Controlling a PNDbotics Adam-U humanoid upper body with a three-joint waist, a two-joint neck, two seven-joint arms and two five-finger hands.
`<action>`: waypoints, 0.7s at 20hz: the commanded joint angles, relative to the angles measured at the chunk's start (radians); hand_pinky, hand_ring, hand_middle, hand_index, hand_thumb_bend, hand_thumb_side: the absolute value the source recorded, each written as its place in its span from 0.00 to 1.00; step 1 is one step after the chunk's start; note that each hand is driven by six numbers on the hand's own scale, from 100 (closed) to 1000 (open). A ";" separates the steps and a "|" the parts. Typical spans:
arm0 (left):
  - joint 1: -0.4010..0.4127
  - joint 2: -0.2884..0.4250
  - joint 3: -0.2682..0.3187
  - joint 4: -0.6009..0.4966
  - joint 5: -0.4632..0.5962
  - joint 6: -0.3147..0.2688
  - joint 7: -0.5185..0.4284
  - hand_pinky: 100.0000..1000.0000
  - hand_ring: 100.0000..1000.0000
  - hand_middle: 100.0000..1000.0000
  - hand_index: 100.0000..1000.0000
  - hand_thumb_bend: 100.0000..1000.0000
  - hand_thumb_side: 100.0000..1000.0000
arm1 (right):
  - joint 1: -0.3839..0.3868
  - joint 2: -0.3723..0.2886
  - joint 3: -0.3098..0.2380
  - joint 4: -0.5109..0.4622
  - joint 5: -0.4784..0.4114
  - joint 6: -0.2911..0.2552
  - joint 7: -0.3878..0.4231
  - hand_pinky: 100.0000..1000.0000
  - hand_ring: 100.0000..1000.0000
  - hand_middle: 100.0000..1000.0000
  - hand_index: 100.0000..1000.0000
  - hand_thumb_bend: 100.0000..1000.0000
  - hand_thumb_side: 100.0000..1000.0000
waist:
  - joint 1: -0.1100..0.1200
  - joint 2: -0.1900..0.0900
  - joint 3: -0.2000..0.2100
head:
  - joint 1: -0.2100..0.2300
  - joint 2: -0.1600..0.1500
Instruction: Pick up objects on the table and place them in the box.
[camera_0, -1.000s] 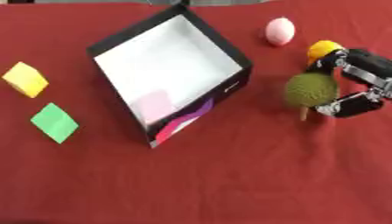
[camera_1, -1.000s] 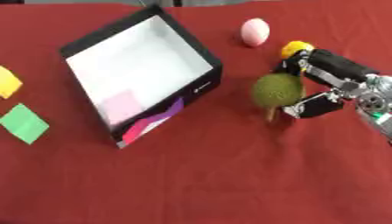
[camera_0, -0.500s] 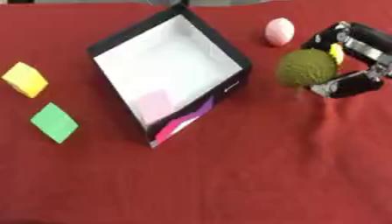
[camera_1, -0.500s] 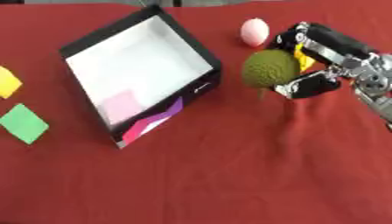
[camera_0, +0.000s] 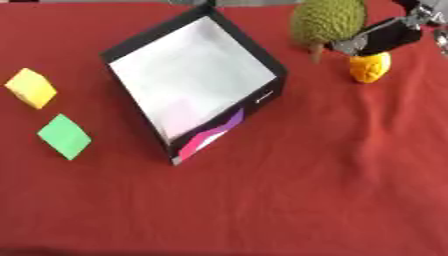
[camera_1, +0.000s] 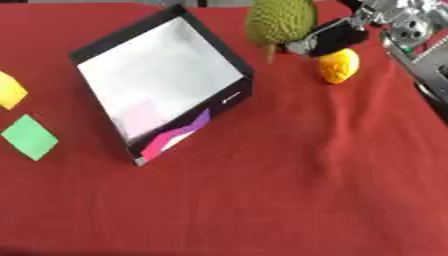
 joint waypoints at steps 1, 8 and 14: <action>-0.015 0.064 -0.001 -0.048 -0.027 0.000 0.002 0.67 0.84 0.65 0.70 0.00 0.60 | -0.060 0.024 0.001 0.061 0.029 -0.019 0.002 0.64 0.32 0.30 0.61 0.31 0.00 | -0.003 -0.034 0.013 | -0.025 0.010; -0.039 0.094 -0.024 -0.113 -0.059 0.000 -0.012 0.68 0.83 0.65 0.70 0.00 0.57 | -0.156 0.100 0.003 0.225 0.099 -0.054 0.004 0.64 0.33 0.31 0.62 0.28 0.00 | -0.015 -0.019 0.088 | -0.070 -0.012; -0.059 0.082 -0.041 -0.124 -0.046 0.010 -0.032 0.68 0.84 0.65 0.70 0.00 0.59 | -0.200 0.149 -0.005 0.334 0.174 -0.091 -0.015 0.66 0.34 0.32 0.63 0.26 0.00 | -0.031 0.001 0.119 | -0.099 -0.032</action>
